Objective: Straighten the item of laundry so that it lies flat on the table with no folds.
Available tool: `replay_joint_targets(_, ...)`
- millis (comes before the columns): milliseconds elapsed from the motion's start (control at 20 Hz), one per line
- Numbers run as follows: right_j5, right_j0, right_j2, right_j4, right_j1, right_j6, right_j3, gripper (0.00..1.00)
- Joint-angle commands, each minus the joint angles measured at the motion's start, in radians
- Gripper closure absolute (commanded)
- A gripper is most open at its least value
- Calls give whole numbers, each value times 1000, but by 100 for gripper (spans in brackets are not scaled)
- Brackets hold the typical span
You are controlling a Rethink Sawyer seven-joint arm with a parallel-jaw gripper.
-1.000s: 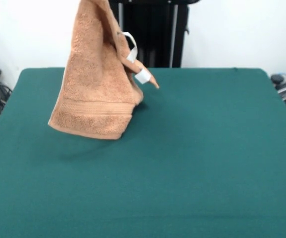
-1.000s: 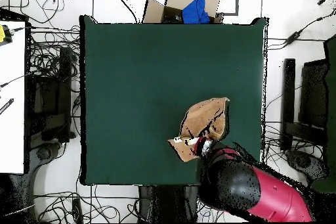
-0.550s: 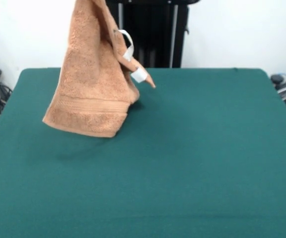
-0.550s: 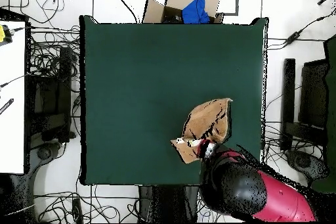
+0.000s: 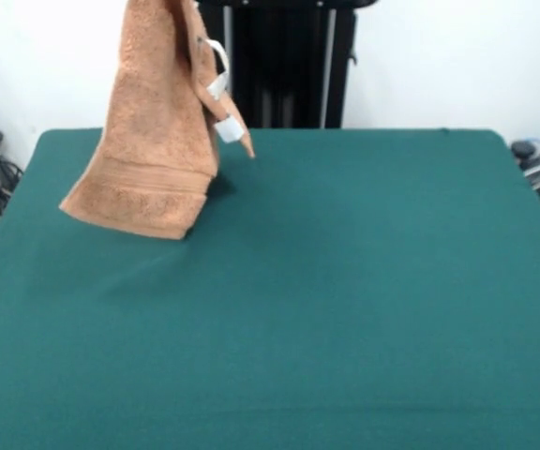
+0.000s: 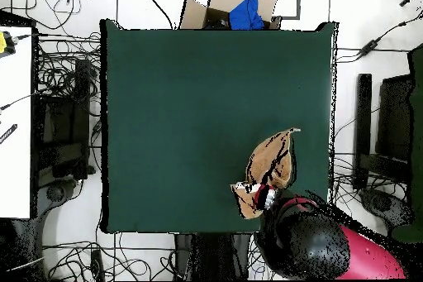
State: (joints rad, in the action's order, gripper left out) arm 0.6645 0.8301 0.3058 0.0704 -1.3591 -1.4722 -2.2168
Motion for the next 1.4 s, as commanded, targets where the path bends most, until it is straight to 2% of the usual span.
replay_joint_targets(50, 68, 18, 73, 51, 6, 218, -70, 100)
replay_joint_targets(450, -32, 22, 94, 91, 121, 179, -56, 100)
replay_joint_targets(1000, -177, -60, 121, 125, 305, 25, -8, 100)
replay_joint_targets(1400, -175, -100, 109, 108, 299, -14, 5, 100)
